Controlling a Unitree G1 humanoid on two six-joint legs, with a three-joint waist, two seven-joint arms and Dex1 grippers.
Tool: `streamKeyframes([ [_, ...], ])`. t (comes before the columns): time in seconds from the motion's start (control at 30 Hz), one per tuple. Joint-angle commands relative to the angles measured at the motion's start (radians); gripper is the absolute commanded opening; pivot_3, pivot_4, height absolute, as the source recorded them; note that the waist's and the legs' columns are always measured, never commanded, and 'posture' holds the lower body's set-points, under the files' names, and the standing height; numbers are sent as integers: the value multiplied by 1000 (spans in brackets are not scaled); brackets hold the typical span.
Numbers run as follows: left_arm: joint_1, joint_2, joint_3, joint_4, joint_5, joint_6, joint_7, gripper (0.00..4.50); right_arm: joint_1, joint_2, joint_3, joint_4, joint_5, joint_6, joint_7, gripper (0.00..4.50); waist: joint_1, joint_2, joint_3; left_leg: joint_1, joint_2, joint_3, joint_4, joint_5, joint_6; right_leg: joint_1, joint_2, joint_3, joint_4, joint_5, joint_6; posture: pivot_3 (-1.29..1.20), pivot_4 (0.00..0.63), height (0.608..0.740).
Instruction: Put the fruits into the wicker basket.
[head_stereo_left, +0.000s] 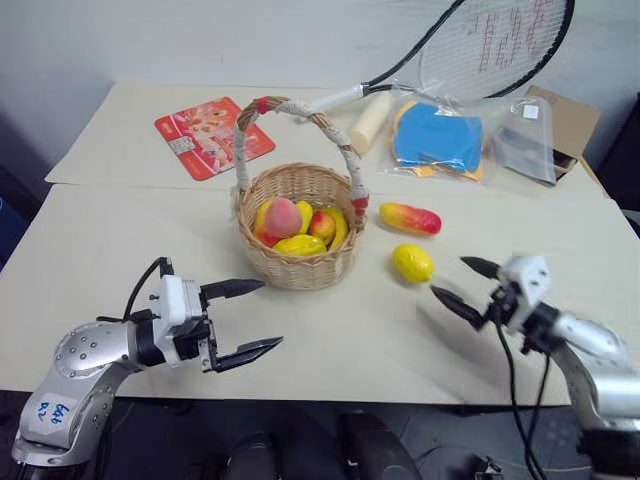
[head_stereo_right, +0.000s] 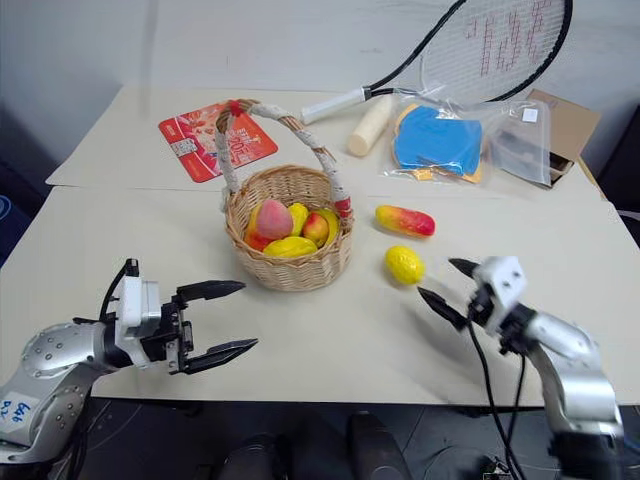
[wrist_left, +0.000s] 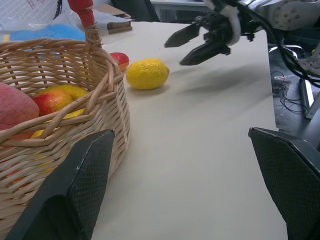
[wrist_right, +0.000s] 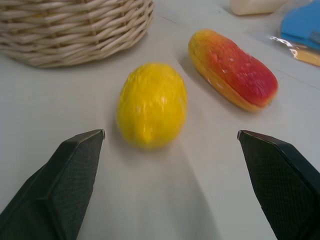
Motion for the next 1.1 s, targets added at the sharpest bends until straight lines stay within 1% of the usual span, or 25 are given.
streamKeyframes([
  [0.03,21,-10,18,-32,3,-17,24,4500,-67,11,68,5,-41,56,-36,4407,2,0,0,0,0,0,0,0,0,0,0,0,0,0,0,0,150,740],
  [0.17,47,-19,22,-53,7,-18,44,4500,-164,53,122,78,-103,58,-103,4407,2,0,0,-1,0,0,1,0,1,0,0,0,-1,0,0,0,150,740],
  [0.27,55,-21,22,-66,7,-16,60,4500,-236,75,154,153,-137,60,-122,4407,-1,0,0,-1,0,1,1,0,1,0,-1,0,-1,1,1,0,150,740],
  [0.33,57,-21,23,-71,7,-16,68,4500,-266,79,170,180,-137,77,-104,4008,-1,0,0,-1,0,1,1,0,2,0,-1,1,-1,1,1,0,150,740],
  [0.4,60,-20,29,-78,6,-14,76,4500,-292,78,178,177,-106,90,-54,3506,0,0,0,-1,0,1,1,0,1,0,-1,0,-1,1,1,0,150,740],
  [0.43,62,-18,36,-81,3,-12,80,4500,-302,76,175,164,-83,104,-27,3115,-1,0,0,-1,-1,1,1,0,1,0,0,0,-1,1,1,0,150,740],
  [0.5,69,-14,54,-84,-5,-9,87,4500,-315,47,178,130,-50,108,55,2577,-1,0,0,-1,0,1,1,0,1,-1,0,0,-1,1,1,0,150,740],
  [0.53,73,-13,63,-85,-8,-8,89,4500,-317,31,177,110,-33,108,96,2448,-1,0,0,-1,0,1,1,0,1,-1,0,0,-1,1,1,0,150,740],
  [0.57,75,-13,74,-86,-14,-4,94,4500,-319,13,175,79,-4,114,147,2420,-1,1,0,-1,0,1,1,0,1,-1,0,0,-1,1,1,0,150,740],
  [0.63,72,-26,116,-88,-49,15,126,4500,-331,-16,179,-26,84,127,262,2420,-1,1,1,-1,0,1,0,0,2,-1,0,0,-1,1,2,0,150,740],
  [0.7,68,-40,161,-88,-87,32,161,4500,-369,-20,201,-131,159,175,317,2420,-5,2,2,-1,1,1,0,0,2,-1,0,0,-1,1,2,0,150,740],
  [0.73,69,-43,178,-87,-96,34,170,4500,-395,-7,216,-166,182,207,313,2420,-8,2,2,-1,2,1,1,0,2,-1,0,1,-1,1,2,0,150,740],
  [0.8,80,-46,208,-82,-100,29,175,4500,-459,56,253,-215,219,249,282,2420,-10,2,2,-1,3,1,0,0,2,-1,0,0,0,1,2,0,150,740],
  [0.9,93,-46,241,-80,-116,42,186,4500,-542,161,320,-220,203,263,225,2420,-9,2,1,-1,3,0,1,0,0,-1,1,-1,1,1,2,0,150,740],
  [0.97,97,-47,250,-80,-127,47,193,4500,-581,210,369,-190,153,268,181,2420,-6,2,1,-1,3,0,1,0,0,-2,0,-1,1,1,2,0,150,740],
  [1.03,99,-49,251,-82,-123,48,198,4500,-630,287,430,-126,57,239,84,2420,-3,2,1,-3,2,0,1,0,1,-3,-1,-1,0,1,2,0,150,740],
  [1.1,102,-54,250,-91,-121,49,211,4500,-659,330,474,-64,-61,183,-7,2420,-4,2,1,-4,1,1,3,0,2,-4,-2,-1,0,1,2,0,150,740],
])
